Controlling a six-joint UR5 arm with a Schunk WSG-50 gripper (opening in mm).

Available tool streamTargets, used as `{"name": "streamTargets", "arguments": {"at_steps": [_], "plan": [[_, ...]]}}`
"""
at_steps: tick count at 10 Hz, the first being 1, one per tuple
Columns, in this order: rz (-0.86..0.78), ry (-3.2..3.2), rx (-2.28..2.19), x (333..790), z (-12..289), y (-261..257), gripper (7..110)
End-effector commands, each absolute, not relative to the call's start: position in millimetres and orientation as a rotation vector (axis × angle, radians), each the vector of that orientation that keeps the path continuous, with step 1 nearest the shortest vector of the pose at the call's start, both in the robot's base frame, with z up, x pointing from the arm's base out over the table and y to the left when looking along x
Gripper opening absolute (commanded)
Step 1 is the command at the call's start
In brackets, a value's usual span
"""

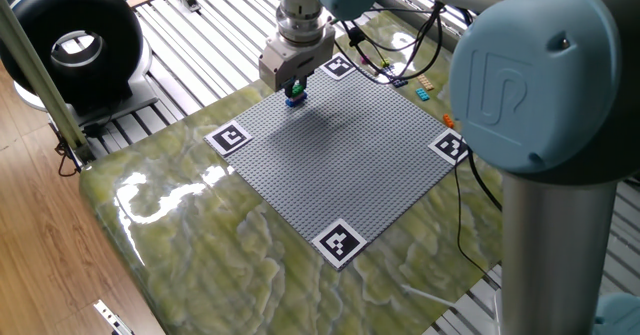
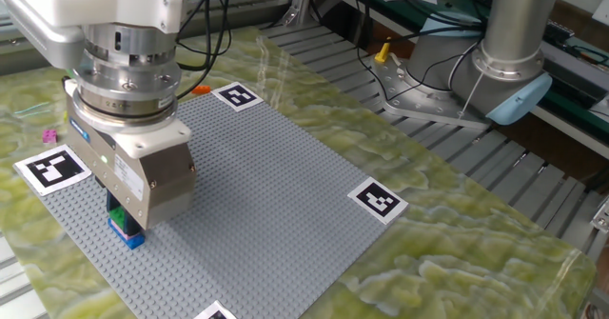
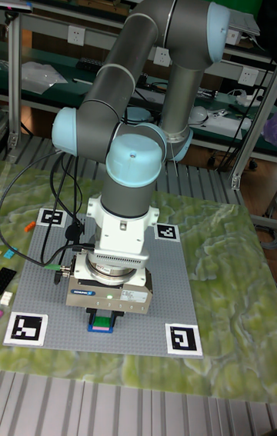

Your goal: Stack small Lego blocks one on top of the other

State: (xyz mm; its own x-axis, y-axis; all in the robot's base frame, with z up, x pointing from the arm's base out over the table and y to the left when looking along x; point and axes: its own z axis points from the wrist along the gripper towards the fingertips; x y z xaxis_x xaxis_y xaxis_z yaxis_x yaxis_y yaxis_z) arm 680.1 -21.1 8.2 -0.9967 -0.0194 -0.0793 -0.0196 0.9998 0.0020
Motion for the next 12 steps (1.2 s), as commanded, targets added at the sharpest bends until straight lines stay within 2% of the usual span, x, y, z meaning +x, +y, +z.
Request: {"name": "streamTargets", "arguments": {"at_steps": [1,12], "plan": [[0.019,3.064,-0.02,680.4,8.9,-20.1,7],[0.024,3.068,-0.032,682.2,6.7,-19.3,7]]}}
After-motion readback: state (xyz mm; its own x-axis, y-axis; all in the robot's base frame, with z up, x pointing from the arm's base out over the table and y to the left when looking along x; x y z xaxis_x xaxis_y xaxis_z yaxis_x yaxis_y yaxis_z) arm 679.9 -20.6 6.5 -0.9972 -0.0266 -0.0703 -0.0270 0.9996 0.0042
